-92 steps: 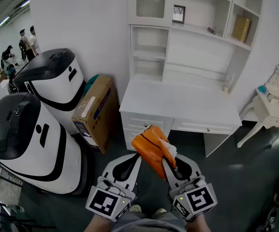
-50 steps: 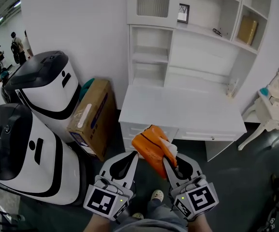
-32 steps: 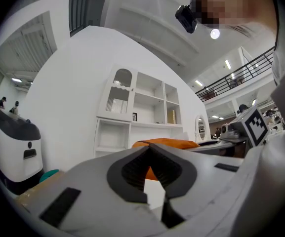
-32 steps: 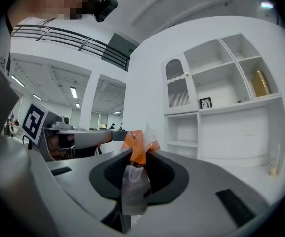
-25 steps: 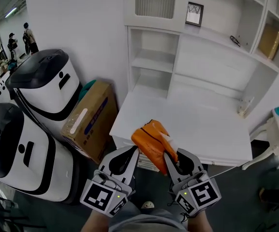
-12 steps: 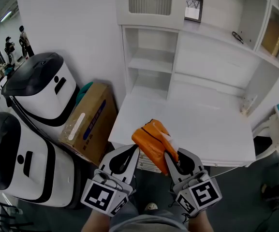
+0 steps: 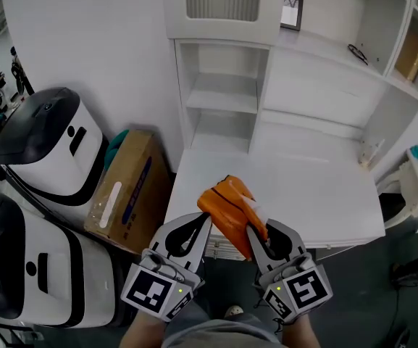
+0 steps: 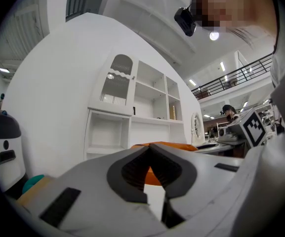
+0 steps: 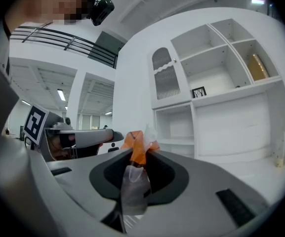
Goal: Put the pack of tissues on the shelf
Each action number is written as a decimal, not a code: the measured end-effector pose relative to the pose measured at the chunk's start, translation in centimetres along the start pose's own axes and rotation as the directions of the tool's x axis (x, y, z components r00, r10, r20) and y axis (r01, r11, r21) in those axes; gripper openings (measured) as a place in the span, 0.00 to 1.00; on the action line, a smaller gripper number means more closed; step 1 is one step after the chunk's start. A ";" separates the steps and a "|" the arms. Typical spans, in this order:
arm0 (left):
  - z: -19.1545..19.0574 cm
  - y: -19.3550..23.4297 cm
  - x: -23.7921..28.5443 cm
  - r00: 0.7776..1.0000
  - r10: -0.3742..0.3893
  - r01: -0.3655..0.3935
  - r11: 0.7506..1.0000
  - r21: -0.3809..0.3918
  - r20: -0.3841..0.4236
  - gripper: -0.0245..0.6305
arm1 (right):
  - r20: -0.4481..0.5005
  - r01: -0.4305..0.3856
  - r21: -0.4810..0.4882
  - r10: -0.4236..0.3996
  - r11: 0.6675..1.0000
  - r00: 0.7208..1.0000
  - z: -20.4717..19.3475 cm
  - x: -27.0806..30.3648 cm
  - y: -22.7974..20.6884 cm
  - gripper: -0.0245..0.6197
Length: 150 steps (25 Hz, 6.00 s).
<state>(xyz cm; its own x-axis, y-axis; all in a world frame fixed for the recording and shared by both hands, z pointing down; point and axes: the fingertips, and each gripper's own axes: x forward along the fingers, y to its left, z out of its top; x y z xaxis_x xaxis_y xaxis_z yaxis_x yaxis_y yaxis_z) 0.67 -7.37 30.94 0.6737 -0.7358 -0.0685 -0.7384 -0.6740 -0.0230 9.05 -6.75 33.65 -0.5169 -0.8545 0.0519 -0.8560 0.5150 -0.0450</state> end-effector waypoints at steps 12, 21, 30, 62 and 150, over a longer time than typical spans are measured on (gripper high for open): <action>-0.4 4.7 3.4 0.992 -0.125 0.125 0.992 -0.023 -0.006 0.08 | -0.019 0.124 0.003 -0.124 0.992 0.992 0.2 4.5 -1.0 0.16; -0.6 7.0 5.2 0.974 -0.225 0.224 0.974 -0.029 -0.004 0.08 | -0.024 0.208 0.006 -0.208 0.978 0.978 0.2 7.0 -1.1 0.16; -0.8 8.9 5.9 0.952 -0.306 0.306 0.952 -0.029 -0.007 0.08 | -0.019 0.285 0.018 -0.284 0.958 0.958 0.2 8.8 -0.6 0.16; -1.3 13.5 11.9 0.962 -0.271 0.271 0.961 -0.052 0.007 0.08 | -0.030 0.267 -0.009 -0.267 0.964 0.963 1.1 14.8 -5.4 0.16; 0.1 14.2 19.5 0.979 -0.203 0.203 0.978 -0.053 -0.002 0.08 | 0.012 0.149 -0.105 -0.149 0.983 0.989 6.1 24.0 -14.4 0.25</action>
<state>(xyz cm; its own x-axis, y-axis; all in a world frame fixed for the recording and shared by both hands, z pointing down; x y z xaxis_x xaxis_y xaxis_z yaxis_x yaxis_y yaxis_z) 3.29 -31.30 29.19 0.8097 -0.5837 -0.0604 -0.5839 -0.8117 0.0162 9.06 -35.04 29.45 -0.3834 -0.9225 0.0455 -0.9201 0.3858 0.0680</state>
